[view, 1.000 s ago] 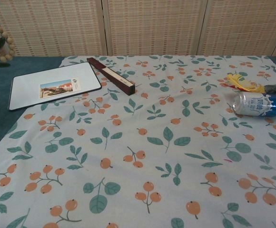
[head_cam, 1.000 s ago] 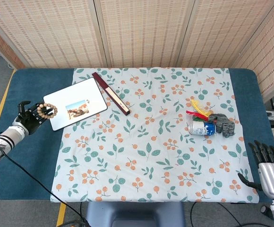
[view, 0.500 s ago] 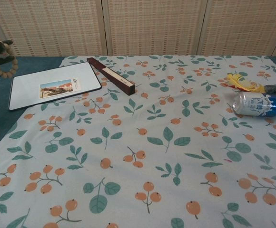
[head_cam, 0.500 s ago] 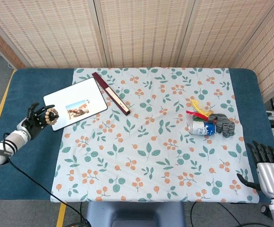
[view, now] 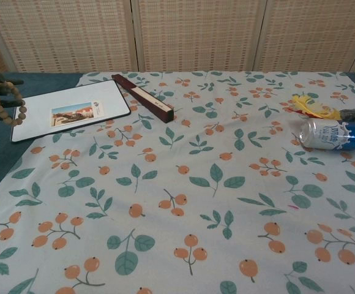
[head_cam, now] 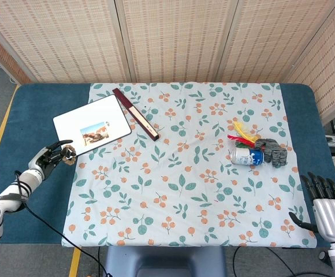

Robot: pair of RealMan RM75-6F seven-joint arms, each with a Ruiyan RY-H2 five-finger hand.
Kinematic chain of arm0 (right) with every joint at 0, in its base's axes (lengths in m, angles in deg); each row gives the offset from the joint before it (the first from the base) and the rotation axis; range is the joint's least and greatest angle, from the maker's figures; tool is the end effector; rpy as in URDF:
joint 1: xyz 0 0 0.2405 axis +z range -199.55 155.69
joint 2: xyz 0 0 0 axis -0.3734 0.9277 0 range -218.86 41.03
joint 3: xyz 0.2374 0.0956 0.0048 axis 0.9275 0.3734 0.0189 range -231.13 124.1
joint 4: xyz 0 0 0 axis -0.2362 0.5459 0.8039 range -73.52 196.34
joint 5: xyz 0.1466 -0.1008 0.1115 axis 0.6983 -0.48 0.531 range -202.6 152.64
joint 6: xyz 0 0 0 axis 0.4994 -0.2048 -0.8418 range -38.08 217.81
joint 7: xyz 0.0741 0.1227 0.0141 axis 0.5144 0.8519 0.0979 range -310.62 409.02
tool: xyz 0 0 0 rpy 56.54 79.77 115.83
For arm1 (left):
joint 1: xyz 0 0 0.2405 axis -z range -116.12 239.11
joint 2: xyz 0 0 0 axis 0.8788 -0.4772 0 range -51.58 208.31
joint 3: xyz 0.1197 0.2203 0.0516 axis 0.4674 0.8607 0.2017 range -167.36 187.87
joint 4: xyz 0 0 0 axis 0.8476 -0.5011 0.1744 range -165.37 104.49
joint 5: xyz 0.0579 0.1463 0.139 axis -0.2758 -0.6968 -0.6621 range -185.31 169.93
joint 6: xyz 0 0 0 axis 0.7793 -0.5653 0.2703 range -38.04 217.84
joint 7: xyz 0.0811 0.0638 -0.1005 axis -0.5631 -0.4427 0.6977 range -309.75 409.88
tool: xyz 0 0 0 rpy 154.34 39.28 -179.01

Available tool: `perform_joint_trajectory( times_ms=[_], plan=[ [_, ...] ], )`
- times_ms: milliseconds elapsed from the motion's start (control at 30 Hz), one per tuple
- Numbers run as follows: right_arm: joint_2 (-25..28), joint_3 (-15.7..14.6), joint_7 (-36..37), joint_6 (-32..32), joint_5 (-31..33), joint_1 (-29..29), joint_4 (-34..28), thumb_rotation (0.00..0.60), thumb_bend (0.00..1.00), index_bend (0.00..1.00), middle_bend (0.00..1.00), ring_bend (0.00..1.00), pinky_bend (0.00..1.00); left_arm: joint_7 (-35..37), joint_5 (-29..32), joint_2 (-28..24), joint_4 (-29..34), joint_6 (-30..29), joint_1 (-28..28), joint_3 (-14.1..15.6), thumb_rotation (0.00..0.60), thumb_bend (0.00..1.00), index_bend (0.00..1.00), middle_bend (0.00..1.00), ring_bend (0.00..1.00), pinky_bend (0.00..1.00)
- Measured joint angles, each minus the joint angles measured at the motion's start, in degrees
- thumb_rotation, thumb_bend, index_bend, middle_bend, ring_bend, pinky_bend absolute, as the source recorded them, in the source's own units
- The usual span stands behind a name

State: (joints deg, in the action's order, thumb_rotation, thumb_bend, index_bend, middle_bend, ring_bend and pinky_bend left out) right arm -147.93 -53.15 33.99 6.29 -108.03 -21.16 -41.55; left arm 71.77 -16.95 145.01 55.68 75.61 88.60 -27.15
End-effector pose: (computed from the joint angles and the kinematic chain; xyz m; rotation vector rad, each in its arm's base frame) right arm -0.3034 -0.1476 0.1635 1.4168 -0.8945 0.6553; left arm -0.2551 0.3720 0.1159 -0.3679 -2.4334 -1.2067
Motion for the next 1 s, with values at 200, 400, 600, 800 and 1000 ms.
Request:
perform_joint_trajectory(
  times_ms=[200, 400, 600, 800, 1000],
  plan=[
    [0.11, 0.02, 0.09, -0.19, -0.12, -0.11, -0.09, 0.418, 0.15, 0.0, 0.0, 0.0, 0.0, 4.35, -2.42, -0.09, 0.51, -0.74, 0.43, 0.85, 0.6, 0.64, 0.3, 0.74, 0.37, 0.0],
    [0.14, -0.01, -0.06, -0.25, -0.21, -0.18, -0.15, 0.418, 0.15, 0.0, 0.0, 0.0, 0.0, 7.06, -5.54, -0.16, 1.09, -1.44, 0.59, 1.53, 0.427, 0.76, 0.3, 0.75, 0.37, 0.0],
    [0.23, 0.1, -0.13, -0.31, 0.05, -0.26, -0.27, 0.418, 0.15, 0.0, 0.0, 0.0, 0.0, 10.51, -8.11, 0.12, 1.38, -1.41, 0.15, 1.24, 0.279, 0.69, 0.31, 0.76, 0.37, 0.0],
    [0.27, 0.26, 0.02, -0.78, -0.02, -0.42, -0.2, 0.418, 0.15, 0.0, 0.0, 0.0, 0.0, 12.32, -10.97, 0.13, 1.32, -0.6, -0.01, 1.55, 0.226, 0.97, 0.32, 0.76, 0.37, 0.0],
    [0.32, 0.24, 0.07, -1.1, -0.34, -0.59, -0.29, 0.418, 0.15, 0.0, 0.0, 0.0, 0.0, 13.12, -14.46, -0.05, 1.54, 0.48, 0.11, 2.42, 0.34, 1.0, 0.31, 0.75, 0.37, 0.0]
  ],
)
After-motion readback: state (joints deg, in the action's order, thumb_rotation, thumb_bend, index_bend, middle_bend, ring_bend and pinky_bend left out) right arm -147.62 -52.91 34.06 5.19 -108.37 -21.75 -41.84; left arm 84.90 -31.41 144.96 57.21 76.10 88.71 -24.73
